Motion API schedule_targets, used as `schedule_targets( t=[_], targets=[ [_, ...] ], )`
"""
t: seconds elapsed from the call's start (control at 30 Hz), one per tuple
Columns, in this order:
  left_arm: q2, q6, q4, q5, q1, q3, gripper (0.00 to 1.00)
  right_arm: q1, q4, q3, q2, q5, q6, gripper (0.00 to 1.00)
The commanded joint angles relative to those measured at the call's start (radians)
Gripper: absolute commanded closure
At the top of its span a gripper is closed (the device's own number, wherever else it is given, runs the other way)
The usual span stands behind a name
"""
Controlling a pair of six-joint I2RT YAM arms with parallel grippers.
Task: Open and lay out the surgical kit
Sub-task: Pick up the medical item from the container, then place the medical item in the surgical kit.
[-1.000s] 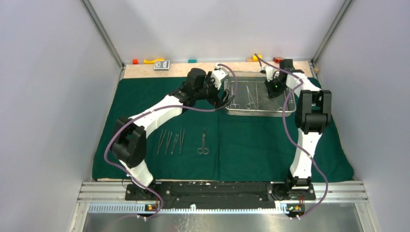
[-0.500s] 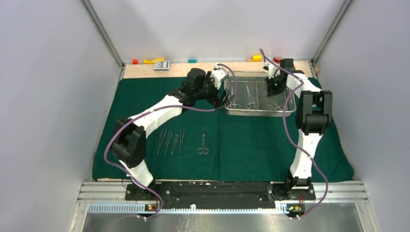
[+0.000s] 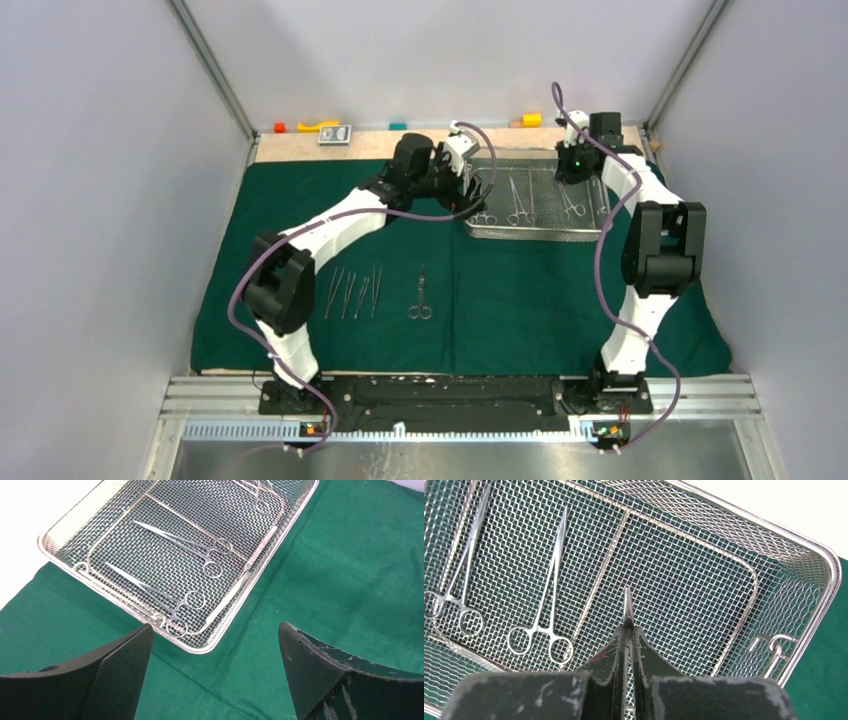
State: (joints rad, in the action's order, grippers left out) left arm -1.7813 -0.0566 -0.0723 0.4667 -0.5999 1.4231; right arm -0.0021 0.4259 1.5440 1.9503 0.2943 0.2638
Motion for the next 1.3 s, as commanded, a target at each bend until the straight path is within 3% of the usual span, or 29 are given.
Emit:
schedule_targets(
  t=[0.0,0.33,0.67,1.27],
  targets=[
    [-0.068,0.081,0.057,0.062,0.002,0.088,0.02,0.007,-0.068,-0.018,-0.074,0.025,-0.034,1.00],
    [-0.198,0.233,0.111,0.090,-0.002,0.198,0.08,0.006,-0.099,-0.032,-0.131,0.046,-0.087,1.00],
    [-0.233,0.301,0.114,0.088,-0.002,0.250,0.11,0.013,-0.160,-0.071,-0.225,0.070,-0.207,1.00],
    [-0.048,0.303,0.137,0.044,-0.001,0.108,0.11,0.186,-0.270,-0.181,-0.417,0.047,-0.403,1.00]
  ],
)
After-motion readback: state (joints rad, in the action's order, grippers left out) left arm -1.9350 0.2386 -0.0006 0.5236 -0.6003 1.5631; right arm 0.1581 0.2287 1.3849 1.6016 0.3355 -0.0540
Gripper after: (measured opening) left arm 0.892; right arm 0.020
